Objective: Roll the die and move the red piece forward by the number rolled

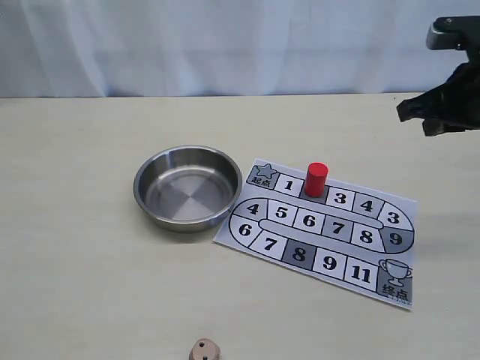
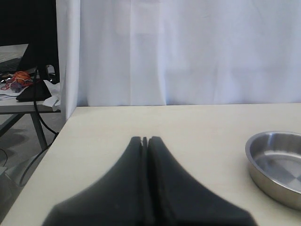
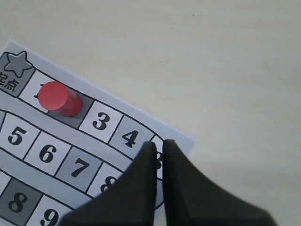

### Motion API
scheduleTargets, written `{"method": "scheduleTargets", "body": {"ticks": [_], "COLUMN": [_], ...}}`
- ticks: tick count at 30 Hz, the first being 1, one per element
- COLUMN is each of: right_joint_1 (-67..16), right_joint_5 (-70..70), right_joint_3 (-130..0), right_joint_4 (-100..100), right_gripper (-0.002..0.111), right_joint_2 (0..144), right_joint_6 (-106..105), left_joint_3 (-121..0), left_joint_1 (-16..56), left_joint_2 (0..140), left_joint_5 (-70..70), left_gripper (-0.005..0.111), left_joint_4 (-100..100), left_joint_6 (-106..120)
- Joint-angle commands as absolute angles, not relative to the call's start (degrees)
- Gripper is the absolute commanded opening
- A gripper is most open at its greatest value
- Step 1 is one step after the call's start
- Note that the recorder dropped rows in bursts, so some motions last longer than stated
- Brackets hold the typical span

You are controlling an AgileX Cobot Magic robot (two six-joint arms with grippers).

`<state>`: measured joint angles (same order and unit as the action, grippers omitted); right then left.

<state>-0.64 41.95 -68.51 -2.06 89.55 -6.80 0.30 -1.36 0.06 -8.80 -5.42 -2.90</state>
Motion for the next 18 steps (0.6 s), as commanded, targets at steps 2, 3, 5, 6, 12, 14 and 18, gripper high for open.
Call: {"method": "scheduleTargets", "body": {"ticks": [2, 3, 5, 6, 12, 14, 18], "right_joint_1": [-0.3, -0.3, -0.3, -0.3, -0.3, -0.3, -0.3], "right_joint_5": [45.0, 45.4, 46.4, 46.9, 50.3, 51.5, 52.5], "right_joint_3": [-68.2, -68.2, -68.2, -68.2, -68.2, -68.2, -68.2], "right_joint_4": [-2.6, -2.6, -2.6, -2.6, -2.8, -3.1, -3.5], "right_gripper": [0.004, 0.004, 0.004, 0.004, 0.004, 0.004, 0.004], "right_joint_2": [83.4, 82.2, 79.7, 78.7, 71.0, 68.0, 61.8], "right_joint_6": [-6.7, -6.7, -6.7, -6.7, -6.5, -6.5, -6.5], "left_joint_3": [0.0, 0.0, 0.0, 0.0, 0.0, 0.0, 0.0], "left_joint_1": [-1.4, -1.4, -1.4, -1.4, -1.4, -1.4, -1.4], "left_joint_2": [0.0, 0.0, 0.0, 0.0, 0.0, 0.0, 0.0], "left_joint_5": [-8.2, -8.1, -8.1, -8.1, -8.1, -8.1, -8.1], "left_gripper": [0.0, 0.0, 0.0, 0.0, 0.0, 0.0, 0.0], "left_joint_4": [-5.3, -5.3, -5.3, -5.3, -5.3, -5.3, -5.3], "left_joint_6": [-3.0, -3.0, -3.0, -3.0, -3.0, -3.0, -3.0]}}
